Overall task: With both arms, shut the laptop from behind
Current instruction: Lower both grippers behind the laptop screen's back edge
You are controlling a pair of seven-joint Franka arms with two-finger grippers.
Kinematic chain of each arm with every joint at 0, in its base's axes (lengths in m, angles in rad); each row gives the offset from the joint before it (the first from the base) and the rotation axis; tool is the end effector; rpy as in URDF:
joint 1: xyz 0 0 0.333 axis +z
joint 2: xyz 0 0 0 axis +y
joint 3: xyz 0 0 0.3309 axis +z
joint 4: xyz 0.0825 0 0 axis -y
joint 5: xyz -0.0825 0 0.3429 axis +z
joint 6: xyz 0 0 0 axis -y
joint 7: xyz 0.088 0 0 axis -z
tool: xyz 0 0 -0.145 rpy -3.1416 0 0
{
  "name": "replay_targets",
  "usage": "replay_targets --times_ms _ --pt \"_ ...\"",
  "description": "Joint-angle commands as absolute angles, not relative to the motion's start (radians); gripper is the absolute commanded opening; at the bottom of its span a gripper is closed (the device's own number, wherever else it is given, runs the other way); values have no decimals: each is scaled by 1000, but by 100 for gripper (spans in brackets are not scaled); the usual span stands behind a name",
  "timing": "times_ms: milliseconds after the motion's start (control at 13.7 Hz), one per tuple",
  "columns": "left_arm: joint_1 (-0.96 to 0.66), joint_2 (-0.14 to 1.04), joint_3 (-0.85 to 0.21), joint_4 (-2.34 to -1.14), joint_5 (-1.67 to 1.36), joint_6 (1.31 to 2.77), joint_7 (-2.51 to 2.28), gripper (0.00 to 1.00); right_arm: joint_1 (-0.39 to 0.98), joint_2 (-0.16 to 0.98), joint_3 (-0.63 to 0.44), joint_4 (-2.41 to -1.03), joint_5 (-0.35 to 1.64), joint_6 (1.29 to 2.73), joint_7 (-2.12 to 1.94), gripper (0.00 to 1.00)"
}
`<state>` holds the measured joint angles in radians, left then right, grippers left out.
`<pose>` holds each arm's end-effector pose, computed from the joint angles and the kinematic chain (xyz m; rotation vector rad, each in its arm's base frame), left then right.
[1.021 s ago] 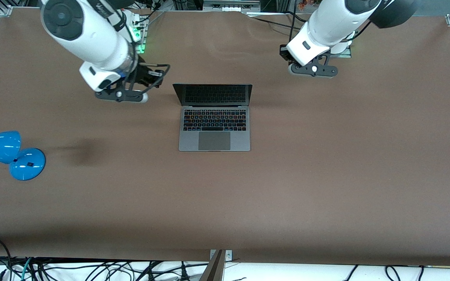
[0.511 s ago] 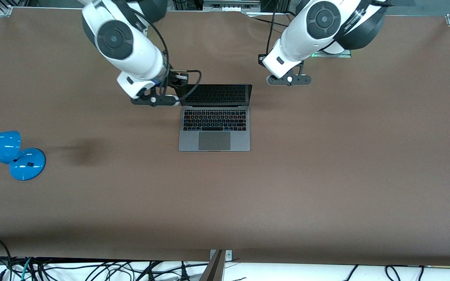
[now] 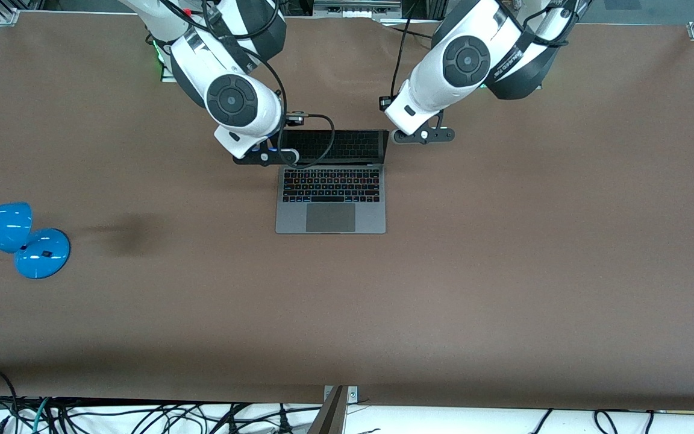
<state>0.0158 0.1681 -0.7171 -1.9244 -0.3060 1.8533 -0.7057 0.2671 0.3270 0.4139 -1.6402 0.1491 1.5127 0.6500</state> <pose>0.3878 -0.3565 0.4139 2.9051 0.1696 -0.6055 0.4241 0.3454 0.4126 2.9992 0.0237 -0.7797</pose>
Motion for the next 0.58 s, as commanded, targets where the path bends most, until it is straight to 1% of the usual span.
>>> replay_targets --times_ms 0,73,146,292,511 --pt "-3 201 -726 -1927 -325 1887 -718 0 256 328 422 -1647 167 1441 644 16" --pt "-6 209 -726 -1927 -324 1902 -718 0 256 330 422 -1647 166 1431 646 14" --pt "-8 219 -726 -1927 -322 1908 -716 0 258 333 422 -1647 167 1431 644 8" --pt "-9 235 -726 -1927 -321 1931 -716 0 259 353 422 -1647 169 1436 646 2" --pt "-23 259 -724 -1927 -301 1953 -716 0 259 370 422 -1647 170 1431 637 0"
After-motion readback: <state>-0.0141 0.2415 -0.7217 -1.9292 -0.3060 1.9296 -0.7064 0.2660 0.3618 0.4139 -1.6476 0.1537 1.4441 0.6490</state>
